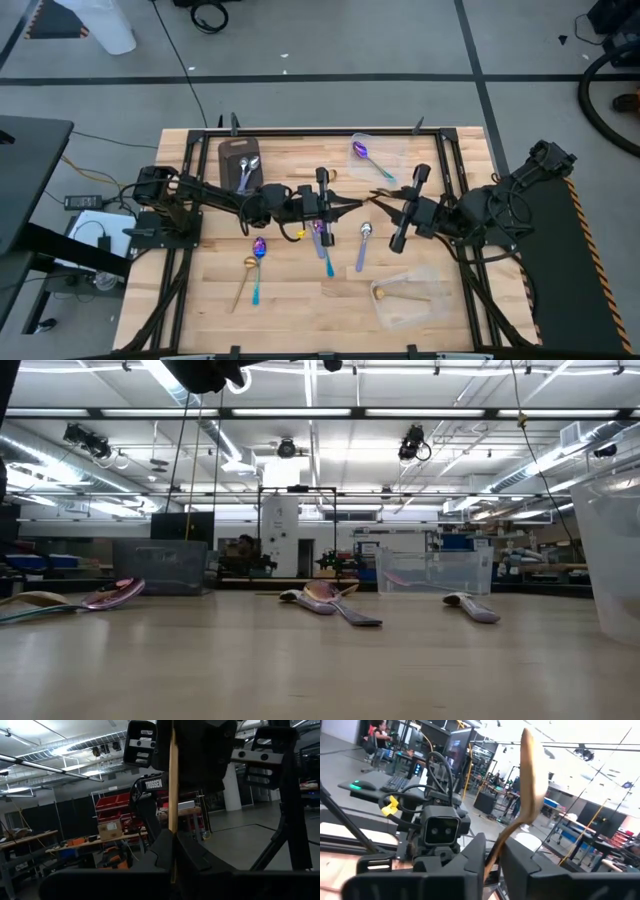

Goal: Sort silverware by color (type)
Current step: Put the yellow spoon into the bottom transparent bin

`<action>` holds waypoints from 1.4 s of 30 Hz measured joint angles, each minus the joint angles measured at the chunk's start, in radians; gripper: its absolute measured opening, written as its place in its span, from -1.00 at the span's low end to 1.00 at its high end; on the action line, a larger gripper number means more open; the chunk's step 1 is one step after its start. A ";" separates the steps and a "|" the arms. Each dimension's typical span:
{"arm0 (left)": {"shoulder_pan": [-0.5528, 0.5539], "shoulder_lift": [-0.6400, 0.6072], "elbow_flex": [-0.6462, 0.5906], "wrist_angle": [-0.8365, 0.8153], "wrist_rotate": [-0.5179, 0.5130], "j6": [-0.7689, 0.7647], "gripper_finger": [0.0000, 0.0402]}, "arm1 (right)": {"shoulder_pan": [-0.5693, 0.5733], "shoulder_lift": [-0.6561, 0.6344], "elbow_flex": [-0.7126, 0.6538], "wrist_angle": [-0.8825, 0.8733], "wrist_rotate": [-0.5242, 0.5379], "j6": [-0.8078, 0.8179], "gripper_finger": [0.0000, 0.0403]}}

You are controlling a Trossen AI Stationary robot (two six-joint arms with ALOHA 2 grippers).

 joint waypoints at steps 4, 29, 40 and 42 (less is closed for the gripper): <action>0.002 0.000 0.002 0.000 -0.001 -0.012 -0.92 | 0.001 0.002 0.000 -0.002 -0.010 0.016 -0.90; -0.071 -0.123 0.001 -0.621 -0.162 -0.081 -0.07 | -0.006 0.001 0.000 -0.324 -0.072 0.463 -0.88; -0.071 -0.128 0.001 -0.757 -0.162 -0.090 -0.07 | -0.040 0.009 0.000 -0.488 -0.184 0.769 -0.87; -0.065 -0.128 0.001 -0.795 -0.160 -0.090 -0.07 | -0.035 0.009 0.000 -0.520 -0.185 0.810 -0.87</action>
